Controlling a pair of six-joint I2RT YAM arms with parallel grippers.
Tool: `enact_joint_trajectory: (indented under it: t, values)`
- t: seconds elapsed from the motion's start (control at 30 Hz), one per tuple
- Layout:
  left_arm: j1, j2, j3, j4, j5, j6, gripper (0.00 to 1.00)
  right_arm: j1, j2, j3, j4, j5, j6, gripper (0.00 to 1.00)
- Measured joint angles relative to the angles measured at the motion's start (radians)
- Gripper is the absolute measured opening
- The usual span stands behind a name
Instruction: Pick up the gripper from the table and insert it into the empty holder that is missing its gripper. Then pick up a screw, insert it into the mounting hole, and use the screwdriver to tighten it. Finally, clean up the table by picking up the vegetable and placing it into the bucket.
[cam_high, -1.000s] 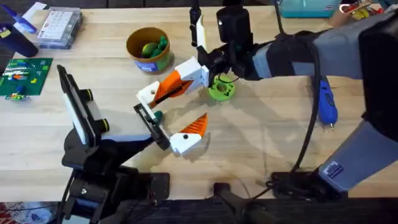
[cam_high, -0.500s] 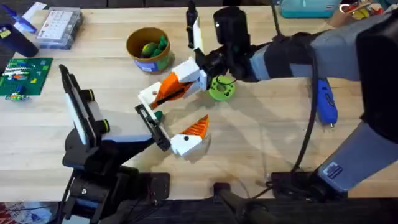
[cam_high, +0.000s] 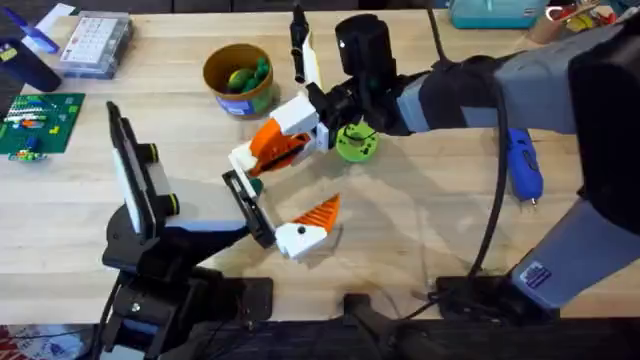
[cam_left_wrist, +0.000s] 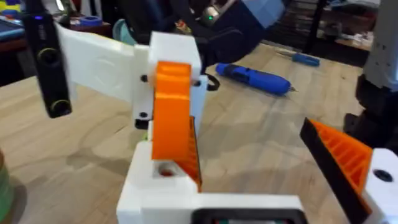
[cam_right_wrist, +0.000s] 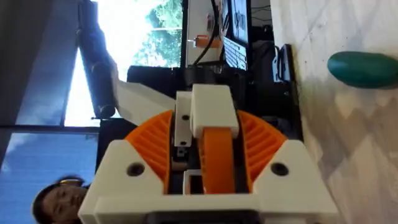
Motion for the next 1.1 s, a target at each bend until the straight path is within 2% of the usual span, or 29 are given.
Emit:
enact_joint_trajectory:
  t: [0.2, 0.47, 0.63, 0.87, 1.1]
  values:
    - [-0.010, 0.000, 0.000, 0.000, 0.037, 0.000, 0.993, 0.002, 0.000, 0.001, 0.001, 0.011, -0.001, 0.634]
    - [-0.010, 0.000, 0.000, 0.000, 0.052, 0.000, 0.993, 0.002, 0.000, 0.001, 0.002, 0.016, -0.002, 0.802]
    - [-0.010, 0.000, 0.000, 0.000, 0.053, 0.000, 0.993, 0.002, 0.000, 0.001, 0.002, 0.017, -0.002, 0.979]
    - [-0.010, 0.000, 0.000, 0.000, 0.053, 0.000, 0.993, -0.014, 0.000, 0.001, 0.002, 0.015, -0.004, 0.995]
    - [-0.010, 0.000, 0.000, 0.000, 0.053, 0.000, 0.993, -0.076, 0.000, 0.001, -0.002, 0.008, -0.011, 0.995]
